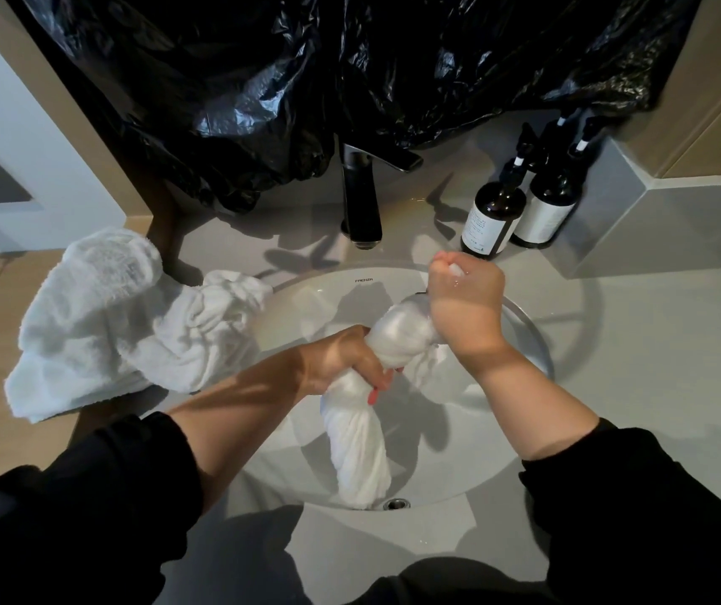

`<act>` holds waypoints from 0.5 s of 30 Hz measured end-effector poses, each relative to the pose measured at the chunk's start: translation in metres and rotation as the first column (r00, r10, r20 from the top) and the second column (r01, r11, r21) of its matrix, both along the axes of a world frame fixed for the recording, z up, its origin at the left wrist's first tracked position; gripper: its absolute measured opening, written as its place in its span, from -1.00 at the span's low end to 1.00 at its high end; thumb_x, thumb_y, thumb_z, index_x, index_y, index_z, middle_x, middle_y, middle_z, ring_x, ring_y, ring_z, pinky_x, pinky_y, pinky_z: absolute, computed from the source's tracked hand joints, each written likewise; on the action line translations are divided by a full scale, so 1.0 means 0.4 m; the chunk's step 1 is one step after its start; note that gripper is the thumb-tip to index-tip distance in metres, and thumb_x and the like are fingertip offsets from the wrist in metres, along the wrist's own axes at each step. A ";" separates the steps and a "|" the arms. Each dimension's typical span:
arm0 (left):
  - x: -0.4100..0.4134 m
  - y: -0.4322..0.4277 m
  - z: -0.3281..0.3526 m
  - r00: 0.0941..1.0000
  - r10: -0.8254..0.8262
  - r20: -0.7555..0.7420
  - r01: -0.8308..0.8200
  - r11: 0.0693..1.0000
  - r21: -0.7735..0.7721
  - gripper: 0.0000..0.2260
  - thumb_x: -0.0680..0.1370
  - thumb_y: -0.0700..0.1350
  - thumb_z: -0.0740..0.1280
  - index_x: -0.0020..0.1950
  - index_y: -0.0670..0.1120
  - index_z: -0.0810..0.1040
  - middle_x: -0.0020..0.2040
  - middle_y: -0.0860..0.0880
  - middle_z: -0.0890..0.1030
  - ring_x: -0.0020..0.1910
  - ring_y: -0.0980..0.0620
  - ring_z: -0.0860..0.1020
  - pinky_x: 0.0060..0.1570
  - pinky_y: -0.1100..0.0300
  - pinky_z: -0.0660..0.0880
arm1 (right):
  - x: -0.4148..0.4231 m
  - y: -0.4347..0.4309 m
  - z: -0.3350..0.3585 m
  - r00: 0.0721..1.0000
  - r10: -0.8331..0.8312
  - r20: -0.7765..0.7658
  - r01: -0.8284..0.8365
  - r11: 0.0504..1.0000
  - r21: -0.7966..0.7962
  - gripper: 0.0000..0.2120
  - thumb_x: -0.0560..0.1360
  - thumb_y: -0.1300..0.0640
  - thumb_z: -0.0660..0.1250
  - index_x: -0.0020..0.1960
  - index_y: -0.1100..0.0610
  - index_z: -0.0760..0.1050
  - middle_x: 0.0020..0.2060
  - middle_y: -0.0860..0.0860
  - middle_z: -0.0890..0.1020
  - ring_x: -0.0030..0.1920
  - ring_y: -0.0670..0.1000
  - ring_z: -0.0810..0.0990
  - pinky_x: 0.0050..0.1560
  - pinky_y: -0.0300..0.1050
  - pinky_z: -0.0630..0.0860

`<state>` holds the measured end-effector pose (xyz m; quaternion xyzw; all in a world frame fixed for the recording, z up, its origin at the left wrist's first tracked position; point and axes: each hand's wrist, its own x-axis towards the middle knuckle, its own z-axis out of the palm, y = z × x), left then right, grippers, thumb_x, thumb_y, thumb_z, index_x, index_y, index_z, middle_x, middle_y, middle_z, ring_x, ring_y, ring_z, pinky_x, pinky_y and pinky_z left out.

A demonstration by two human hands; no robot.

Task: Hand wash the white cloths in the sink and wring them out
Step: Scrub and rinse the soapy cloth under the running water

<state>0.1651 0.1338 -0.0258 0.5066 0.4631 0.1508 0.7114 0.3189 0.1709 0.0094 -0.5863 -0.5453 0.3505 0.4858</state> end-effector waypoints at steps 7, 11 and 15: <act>-0.022 0.019 -0.021 0.945 -0.198 0.260 0.260 0.938 -0.228 -0.60 0.07 -0.24 0.47 -0.13 -0.24 0.52 -0.49 -0.13 0.52 -0.54 0.00 0.51 -0.39 0.31 0.46 | -0.007 -0.016 -0.012 0.973 0.115 0.202 -0.179 0.924 0.338 -0.64 0.43 0.06 0.15 -0.45 0.22 0.17 -0.50 0.06 0.19 -0.41 0.07 0.18 -0.40 -0.02 0.19; -0.035 0.020 -0.030 0.880 -0.332 0.339 0.415 0.886 -0.210 -0.68 0.18 -0.12 0.55 -0.09 -0.09 0.64 -0.45 -0.07 0.58 -0.47 0.05 0.54 -0.29 0.27 0.48 | -0.024 -0.030 0.002 0.955 0.135 0.264 -0.264 0.792 0.551 -0.68 0.43 0.21 0.18 -0.39 0.03 0.10 -0.48 -0.09 0.11 -0.41 -0.03 0.11 -0.42 -0.21 0.07; -0.036 0.027 -0.030 0.931 -0.264 0.253 0.328 0.910 -0.254 -0.69 0.20 -0.24 0.37 -0.07 -0.16 0.60 -0.44 -0.14 0.54 -0.49 0.03 0.53 -0.32 0.26 0.48 | -0.025 -0.006 -0.008 0.935 0.165 0.315 -0.289 0.869 0.402 -0.61 0.47 0.12 0.18 -0.44 0.00 0.06 -0.51 -0.09 0.12 -0.41 -0.02 0.15 -0.39 -0.14 0.11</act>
